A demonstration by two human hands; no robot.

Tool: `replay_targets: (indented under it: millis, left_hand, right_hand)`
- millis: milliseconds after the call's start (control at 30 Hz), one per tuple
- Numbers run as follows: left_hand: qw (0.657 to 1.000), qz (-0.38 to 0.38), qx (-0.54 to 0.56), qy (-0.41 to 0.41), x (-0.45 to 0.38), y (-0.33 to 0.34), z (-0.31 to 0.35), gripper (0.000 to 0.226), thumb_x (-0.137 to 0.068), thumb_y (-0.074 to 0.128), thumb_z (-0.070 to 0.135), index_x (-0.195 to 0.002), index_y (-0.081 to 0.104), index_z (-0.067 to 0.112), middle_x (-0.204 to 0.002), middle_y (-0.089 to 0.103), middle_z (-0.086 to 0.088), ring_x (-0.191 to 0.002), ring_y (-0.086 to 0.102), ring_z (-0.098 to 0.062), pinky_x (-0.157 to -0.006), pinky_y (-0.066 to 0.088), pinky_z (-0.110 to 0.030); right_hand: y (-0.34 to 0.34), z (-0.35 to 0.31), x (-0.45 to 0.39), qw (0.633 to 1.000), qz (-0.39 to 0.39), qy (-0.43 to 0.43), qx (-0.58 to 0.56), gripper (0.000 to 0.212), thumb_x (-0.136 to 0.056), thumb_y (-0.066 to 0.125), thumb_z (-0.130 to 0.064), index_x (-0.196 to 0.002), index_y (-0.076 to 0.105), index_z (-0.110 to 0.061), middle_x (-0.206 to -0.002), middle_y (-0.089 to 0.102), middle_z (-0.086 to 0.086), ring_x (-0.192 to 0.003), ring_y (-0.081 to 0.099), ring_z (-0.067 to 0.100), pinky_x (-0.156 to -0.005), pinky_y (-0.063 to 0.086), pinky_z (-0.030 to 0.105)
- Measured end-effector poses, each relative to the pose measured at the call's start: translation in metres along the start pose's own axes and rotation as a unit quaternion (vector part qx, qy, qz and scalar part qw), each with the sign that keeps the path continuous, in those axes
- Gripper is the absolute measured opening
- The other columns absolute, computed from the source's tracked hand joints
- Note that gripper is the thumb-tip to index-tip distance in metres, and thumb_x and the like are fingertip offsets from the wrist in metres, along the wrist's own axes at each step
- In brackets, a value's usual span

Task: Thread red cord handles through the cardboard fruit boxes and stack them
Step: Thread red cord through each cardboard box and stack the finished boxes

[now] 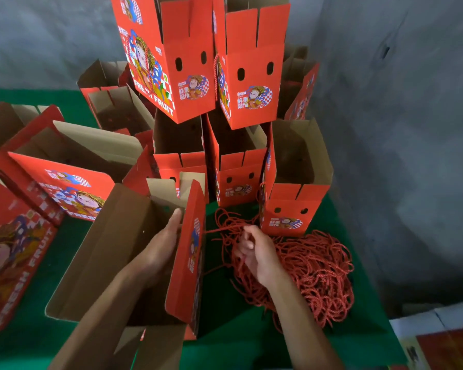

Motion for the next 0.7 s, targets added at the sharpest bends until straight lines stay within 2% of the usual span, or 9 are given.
replay_targets:
  millis: [133,200,267,300,367,433,533,633,700]
  left_hand:
    - [0.997,-0.067,0.020,-0.011,0.014,-0.003,0.002,0.078,-0.079,0.045,0.088,-0.131,0.060,0.031,-0.122,0.072,-0.007,-0.112,0.070,-0.029,-0.096,0.054,-0.052]
    - [0.995,-0.096,0.000,-0.002,0.020,-0.005,-0.004,0.072,-0.072,0.063,0.081,-0.125,0.064,0.033,-0.119,0.074,-0.006,-0.109,0.072,-0.028,-0.085,0.060,-0.043]
    - [0.993,-0.106,-0.042,0.017,0.024,-0.004,-0.011,0.068,-0.071,0.074,0.067,-0.127,0.063,0.029,-0.116,0.075,-0.005,-0.106,0.073,-0.027,-0.087,0.060,-0.043]
    - [0.993,-0.103,-0.058,0.019,0.026,-0.004,-0.014,0.066,-0.072,0.075,0.062,-0.126,0.063,0.027,-0.114,0.075,-0.005,-0.105,0.073,-0.027,-0.092,0.058,-0.047]
    - [0.994,-0.082,-0.066,0.007,0.027,-0.006,-0.022,0.060,-0.073,0.075,0.053,-0.123,0.063,0.023,-0.110,0.076,-0.006,-0.101,0.074,-0.027,-0.099,0.053,-0.054]
    - [0.996,-0.061,-0.061,-0.019,0.027,-0.009,-0.028,0.062,-0.071,0.074,0.053,-0.123,0.062,0.022,-0.108,0.077,-0.008,-0.100,0.075,-0.029,-0.100,0.052,-0.055]
    - [0.995,-0.052,-0.056,-0.056,0.026,-0.013,-0.032,0.061,-0.075,0.071,0.058,-0.124,0.062,0.022,-0.109,0.077,-0.009,-0.101,0.074,-0.031,-0.102,0.051,-0.056]
    - [0.996,-0.048,-0.036,-0.072,0.029,-0.013,-0.035,0.046,-0.089,0.064,0.053,-0.122,0.062,0.021,-0.108,0.077,-0.010,-0.099,0.074,-0.032,-0.101,0.052,-0.054]
    - [0.996,-0.043,-0.024,-0.079,0.032,-0.012,-0.035,0.041,-0.093,0.060,0.051,-0.120,0.062,0.021,-0.105,0.077,-0.010,-0.096,0.075,-0.031,-0.094,0.055,-0.050]
  right_hand:
    - [-0.016,-0.002,0.000,0.999,-0.006,-0.007,0.048,0.015,-0.103,0.058,-0.016,-0.105,0.071,-0.009,-0.087,0.075,0.007,-0.078,0.070,0.020,-0.086,0.057,0.040]
    - [-0.028,0.015,-0.001,0.993,-0.016,0.021,0.115,0.026,-0.104,0.059,-0.014,-0.128,0.063,-0.009,-0.114,0.076,0.012,-0.106,0.072,0.024,-0.100,0.053,0.040]
    - [-0.038,0.031,-0.003,0.981,0.025,-0.005,0.192,0.034,-0.106,0.051,-0.004,-0.140,0.052,0.002,-0.133,0.063,0.023,-0.126,0.061,0.034,-0.093,0.053,0.030]
    - [-0.042,0.037,-0.002,0.968,0.068,-0.023,0.240,0.027,-0.107,0.046,-0.002,-0.132,0.056,0.004,-0.129,0.061,0.023,-0.120,0.061,0.035,-0.083,0.053,0.024]
    - [-0.048,0.046,-0.001,0.954,0.133,-0.030,0.266,0.020,-0.105,0.045,-0.001,-0.094,0.060,-0.005,-0.088,0.060,0.007,-0.082,0.056,0.018,-0.067,0.045,0.024]
    - [-0.050,0.052,0.001,0.928,0.133,-0.029,0.348,0.018,-0.095,0.057,-0.003,-0.078,0.057,-0.010,-0.066,0.059,-0.002,-0.064,0.053,0.013,-0.062,0.045,0.022]
    - [-0.046,0.066,0.012,0.879,0.062,-0.011,0.473,0.019,-0.101,0.064,-0.017,-0.082,0.065,-0.013,-0.080,0.073,0.006,-0.067,0.069,0.021,-0.071,0.061,0.039]
    - [-0.045,0.084,0.013,0.809,0.019,-0.079,0.582,0.022,-0.105,0.059,-0.025,-0.092,0.069,-0.009,-0.085,0.074,0.007,-0.073,0.073,0.022,-0.070,0.062,0.044]
    - [-0.043,0.094,0.013,0.807,0.032,-0.097,0.581,0.023,-0.104,0.059,-0.028,-0.090,0.065,-0.011,-0.079,0.070,0.004,-0.070,0.071,0.022,-0.067,0.060,0.043]
Point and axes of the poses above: each hand's wrist, its own x-axis away from the middle knuckle, its own y-axis out of the palm, z = x × y, the point moved 1 cm from there along -x, towards the middle knuckle
